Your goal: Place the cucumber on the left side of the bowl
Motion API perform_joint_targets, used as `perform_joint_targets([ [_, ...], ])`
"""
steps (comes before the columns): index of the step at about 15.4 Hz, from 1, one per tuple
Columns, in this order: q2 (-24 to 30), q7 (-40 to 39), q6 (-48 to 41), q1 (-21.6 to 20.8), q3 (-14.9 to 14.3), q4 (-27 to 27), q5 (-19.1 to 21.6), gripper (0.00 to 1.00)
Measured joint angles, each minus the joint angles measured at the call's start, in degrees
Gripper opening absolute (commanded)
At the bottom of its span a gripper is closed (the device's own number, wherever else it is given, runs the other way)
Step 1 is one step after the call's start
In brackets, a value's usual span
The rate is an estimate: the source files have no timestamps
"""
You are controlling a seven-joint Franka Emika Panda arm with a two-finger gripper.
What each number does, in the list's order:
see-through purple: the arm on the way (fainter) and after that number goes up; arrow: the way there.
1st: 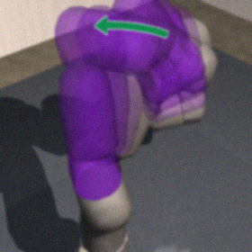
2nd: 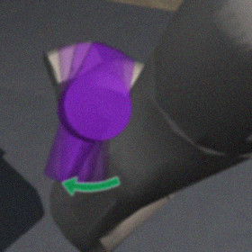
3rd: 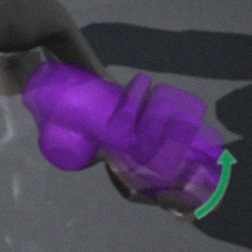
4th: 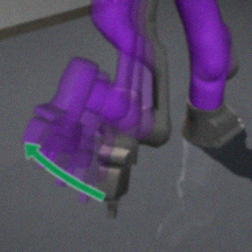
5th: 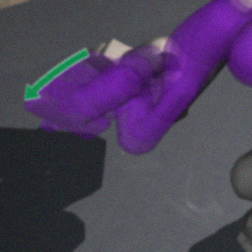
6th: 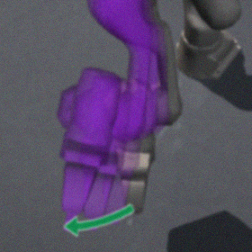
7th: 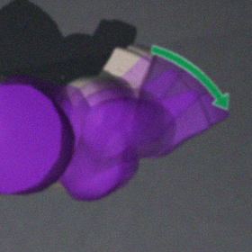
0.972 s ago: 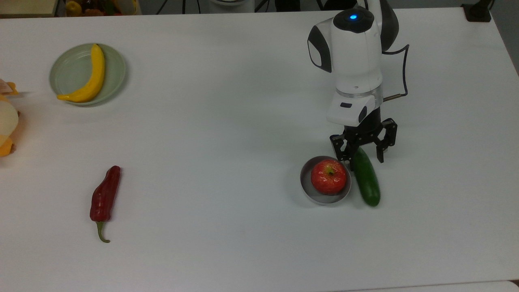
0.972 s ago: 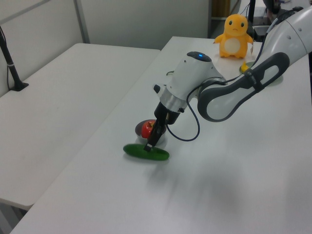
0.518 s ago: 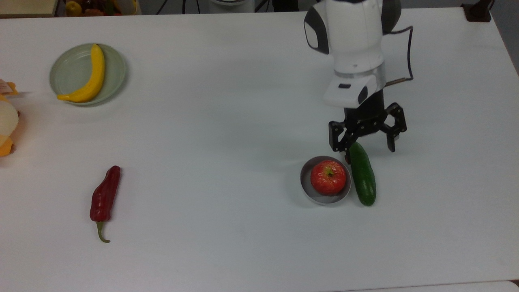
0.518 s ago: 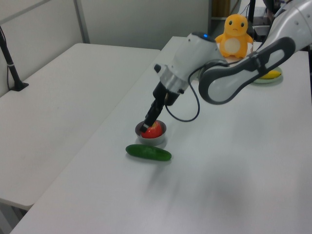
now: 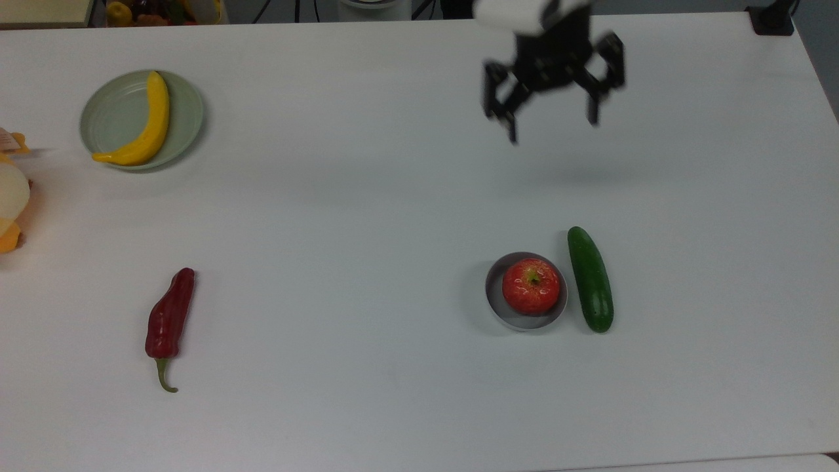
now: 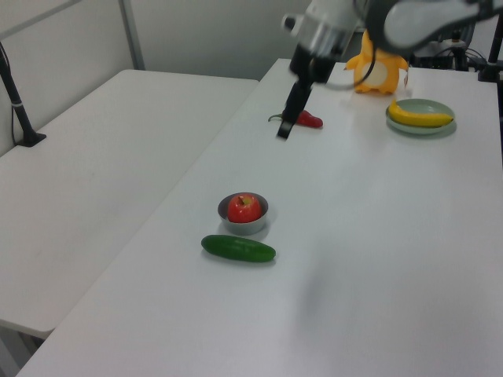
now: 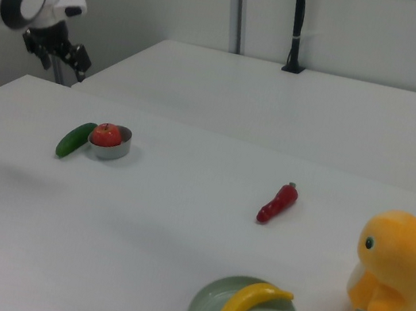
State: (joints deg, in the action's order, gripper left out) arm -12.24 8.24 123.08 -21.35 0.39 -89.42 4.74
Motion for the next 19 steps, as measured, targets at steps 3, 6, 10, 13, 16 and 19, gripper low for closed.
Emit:
perform_joint_targets([
  [3, 7.5, 0.0, -11.8, 4.5, -0.3, -0.8, 0.0, 1.0],
  [6, 13.3, 0.0, -22.1, 9.0, -0.5, -1.6, 0.0, 1.0],
  [10, 17.1, -0.3, -30.8, 13.0, -1.0, -2.4, 0.0, 1.0],
  [13, 17.7, -3.4, -31.6, 13.5, -3.7, -3.5, 0.0, 1.0],
  [16, 17.4, -7.7, -29.5, 13.6, -5.4, -4.2, 0.0, 1.0],
  [19, 17.1, -8.5, -26.5, 13.6, -5.5, -4.4, 0.0, 1.0],
])
